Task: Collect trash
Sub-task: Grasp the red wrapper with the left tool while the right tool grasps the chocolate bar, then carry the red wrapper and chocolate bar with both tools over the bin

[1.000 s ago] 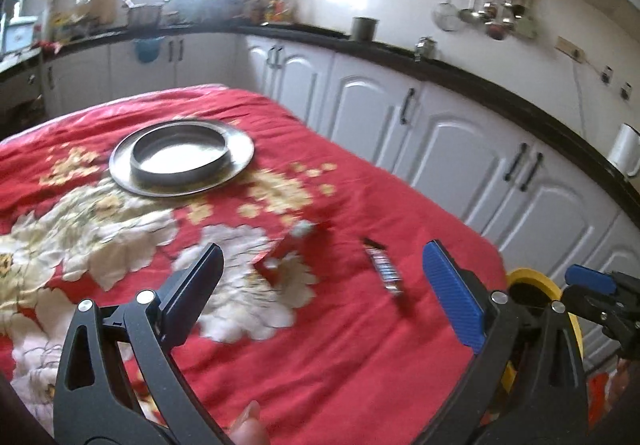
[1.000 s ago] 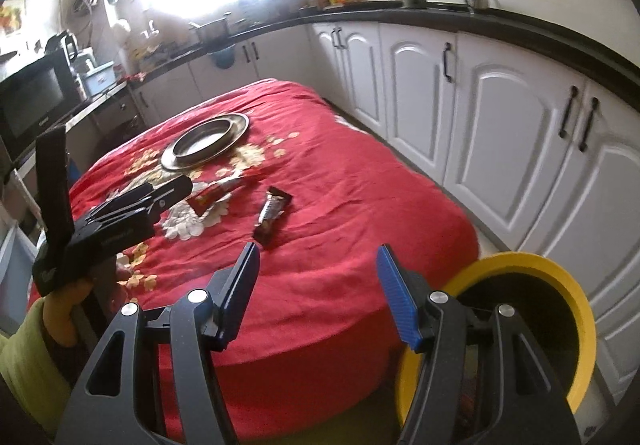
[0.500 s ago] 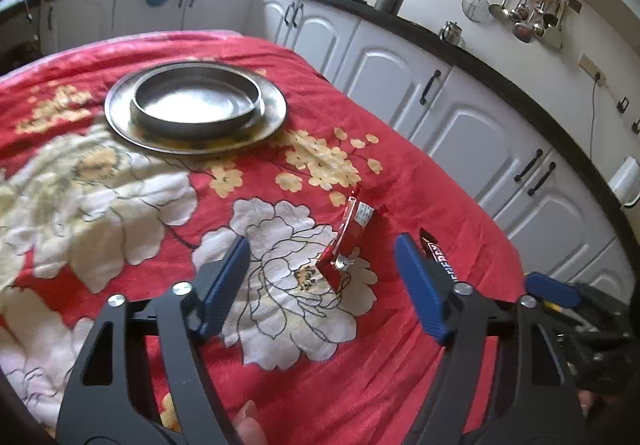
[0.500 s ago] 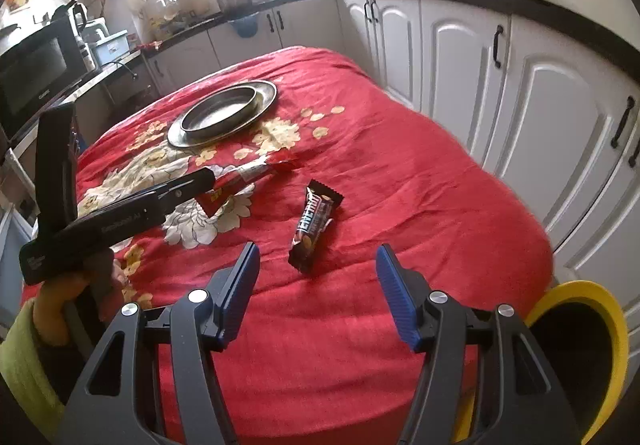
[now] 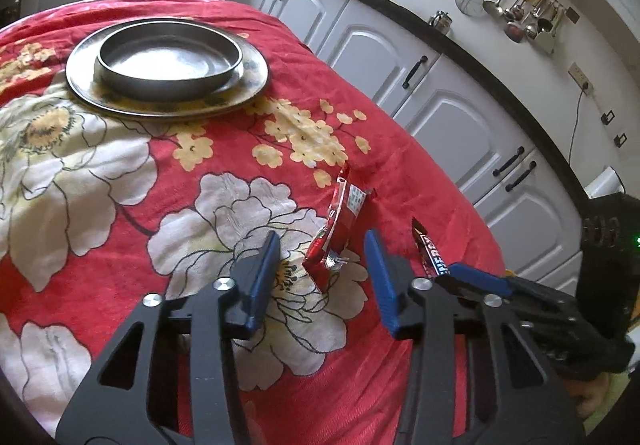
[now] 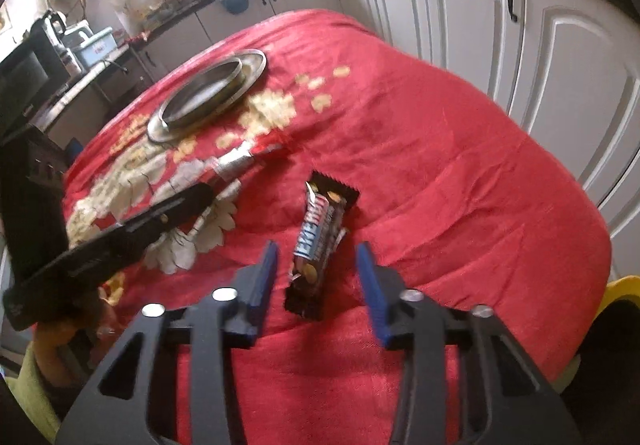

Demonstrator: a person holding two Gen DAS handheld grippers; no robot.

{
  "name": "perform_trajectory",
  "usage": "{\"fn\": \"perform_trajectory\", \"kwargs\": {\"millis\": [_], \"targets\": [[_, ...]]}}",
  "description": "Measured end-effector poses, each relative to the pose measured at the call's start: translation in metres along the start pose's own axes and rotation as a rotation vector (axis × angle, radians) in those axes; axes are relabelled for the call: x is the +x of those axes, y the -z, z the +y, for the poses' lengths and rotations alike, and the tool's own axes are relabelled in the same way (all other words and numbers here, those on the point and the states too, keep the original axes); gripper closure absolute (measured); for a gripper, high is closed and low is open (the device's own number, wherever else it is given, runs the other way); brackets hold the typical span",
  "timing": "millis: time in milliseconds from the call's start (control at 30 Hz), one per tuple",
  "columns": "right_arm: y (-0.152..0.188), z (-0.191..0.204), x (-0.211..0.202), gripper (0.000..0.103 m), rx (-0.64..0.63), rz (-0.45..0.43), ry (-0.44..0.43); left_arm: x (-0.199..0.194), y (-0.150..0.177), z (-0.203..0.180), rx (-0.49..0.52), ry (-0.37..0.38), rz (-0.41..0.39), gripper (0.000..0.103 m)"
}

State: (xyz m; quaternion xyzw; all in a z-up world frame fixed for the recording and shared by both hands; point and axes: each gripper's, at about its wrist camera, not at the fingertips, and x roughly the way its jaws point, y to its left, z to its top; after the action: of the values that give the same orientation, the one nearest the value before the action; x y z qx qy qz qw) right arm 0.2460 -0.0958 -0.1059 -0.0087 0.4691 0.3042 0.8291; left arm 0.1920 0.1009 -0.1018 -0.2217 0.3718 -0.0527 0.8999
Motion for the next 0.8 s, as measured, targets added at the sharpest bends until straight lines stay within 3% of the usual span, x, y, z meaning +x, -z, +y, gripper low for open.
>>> {"fn": "perform_trajectory", "kwargs": {"millis": [33,367,800], "targets": [[0.002,-0.002,0.003,0.086,0.002,0.015,0.005,0.001,0.0,0.0,-0.001,0.003,0.003,0.074],[0.024,0.0,-0.017,0.087,-0.059,-0.013,0.046,0.0,0.005,-0.009,0.033,0.018,0.013,0.096],[0.043,-0.027,-0.084,0.087,-0.047,-0.102,0.086,-0.016,0.018,-0.06,0.176,0.034,-0.004,0.098]]}}
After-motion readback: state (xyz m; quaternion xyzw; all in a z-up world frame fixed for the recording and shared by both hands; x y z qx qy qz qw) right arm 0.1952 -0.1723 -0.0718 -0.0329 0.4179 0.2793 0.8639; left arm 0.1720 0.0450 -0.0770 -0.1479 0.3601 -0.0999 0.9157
